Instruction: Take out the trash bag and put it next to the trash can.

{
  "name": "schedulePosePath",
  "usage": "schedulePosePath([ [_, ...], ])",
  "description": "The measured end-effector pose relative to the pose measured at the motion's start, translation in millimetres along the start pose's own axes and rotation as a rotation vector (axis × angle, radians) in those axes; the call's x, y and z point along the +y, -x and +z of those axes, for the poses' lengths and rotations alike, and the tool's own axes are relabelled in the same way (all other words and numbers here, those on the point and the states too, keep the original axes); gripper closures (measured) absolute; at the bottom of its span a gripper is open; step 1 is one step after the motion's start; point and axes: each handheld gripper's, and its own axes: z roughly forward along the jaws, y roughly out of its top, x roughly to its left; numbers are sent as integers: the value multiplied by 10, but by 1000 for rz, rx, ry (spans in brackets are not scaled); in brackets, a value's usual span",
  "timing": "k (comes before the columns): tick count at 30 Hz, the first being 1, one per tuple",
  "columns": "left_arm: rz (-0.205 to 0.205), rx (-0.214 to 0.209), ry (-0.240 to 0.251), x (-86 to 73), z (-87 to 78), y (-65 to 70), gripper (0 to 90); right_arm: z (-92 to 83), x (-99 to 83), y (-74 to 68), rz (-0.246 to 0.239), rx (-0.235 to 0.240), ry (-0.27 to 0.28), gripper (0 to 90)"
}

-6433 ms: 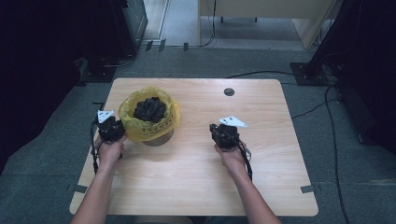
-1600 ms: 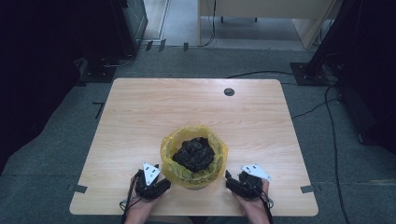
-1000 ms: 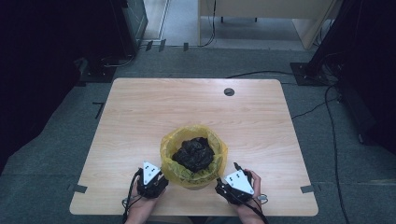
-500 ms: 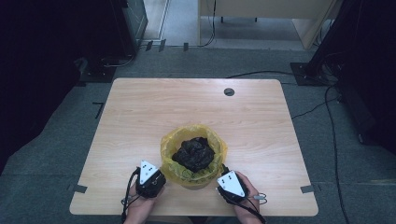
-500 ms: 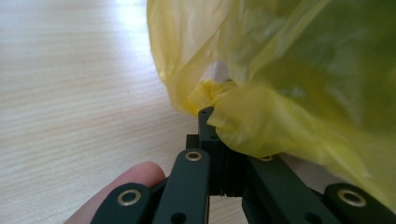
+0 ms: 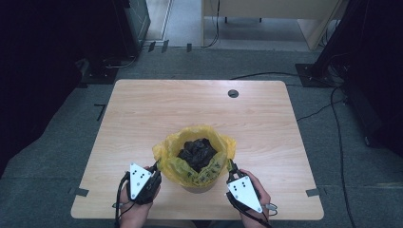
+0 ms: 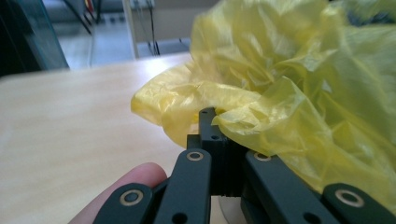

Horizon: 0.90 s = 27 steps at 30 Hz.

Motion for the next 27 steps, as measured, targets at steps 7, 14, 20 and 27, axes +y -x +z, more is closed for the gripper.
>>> schedulePosePath([
  [7,54,-63,62,338,-21,115,900,15,247,25,4,13,58,900],
  [14,-16,-299,68,595,74,335,900,63,564,-84,123,196,94,900],
  [20,-72,-424,75,606,97,362,898,106,686,-106,276,383,72,831],
  [27,-74,-389,58,571,116,263,883,24,691,-8,332,440,45,675],
])
